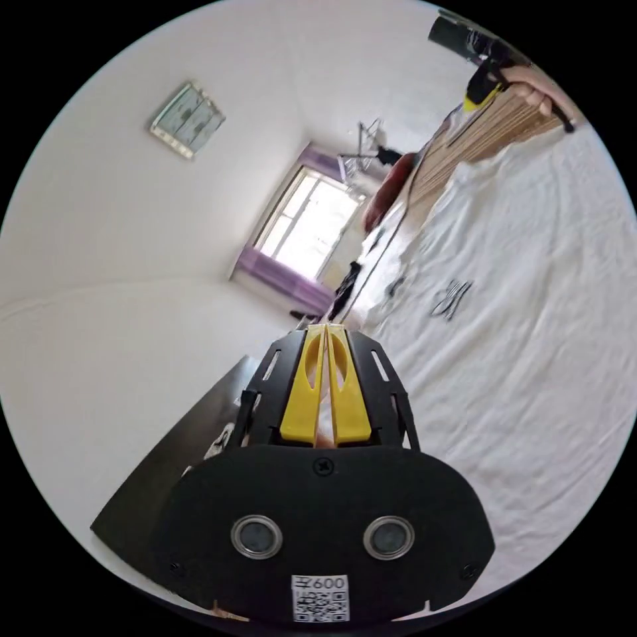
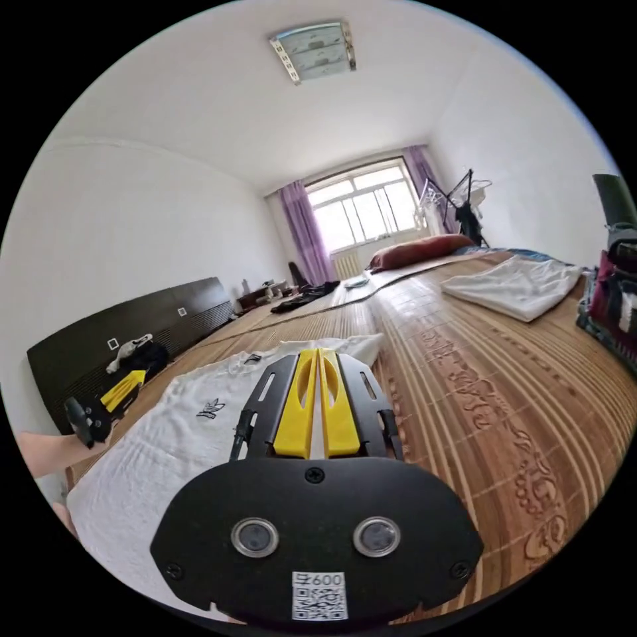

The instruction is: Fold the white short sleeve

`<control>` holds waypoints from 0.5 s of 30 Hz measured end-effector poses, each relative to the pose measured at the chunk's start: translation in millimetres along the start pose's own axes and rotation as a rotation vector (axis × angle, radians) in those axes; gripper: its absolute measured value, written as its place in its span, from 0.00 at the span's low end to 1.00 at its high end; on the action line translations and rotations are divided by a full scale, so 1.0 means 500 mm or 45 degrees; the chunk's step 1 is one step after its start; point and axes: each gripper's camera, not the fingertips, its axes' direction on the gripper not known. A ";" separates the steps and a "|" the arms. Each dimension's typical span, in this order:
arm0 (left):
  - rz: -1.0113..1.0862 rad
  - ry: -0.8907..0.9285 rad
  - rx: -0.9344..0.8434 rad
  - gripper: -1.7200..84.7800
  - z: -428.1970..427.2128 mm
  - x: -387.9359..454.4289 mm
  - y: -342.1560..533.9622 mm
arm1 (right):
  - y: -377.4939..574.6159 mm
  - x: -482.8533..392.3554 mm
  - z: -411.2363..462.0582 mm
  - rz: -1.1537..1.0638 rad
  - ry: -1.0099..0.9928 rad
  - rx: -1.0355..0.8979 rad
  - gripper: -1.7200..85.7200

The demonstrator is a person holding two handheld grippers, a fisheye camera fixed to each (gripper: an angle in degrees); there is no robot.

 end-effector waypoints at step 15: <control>-0.456 1.191 -0.401 0.02 0.422 0.051 -0.518 | -0.194 0.269 0.257 0.222 -0.317 -0.509 0.02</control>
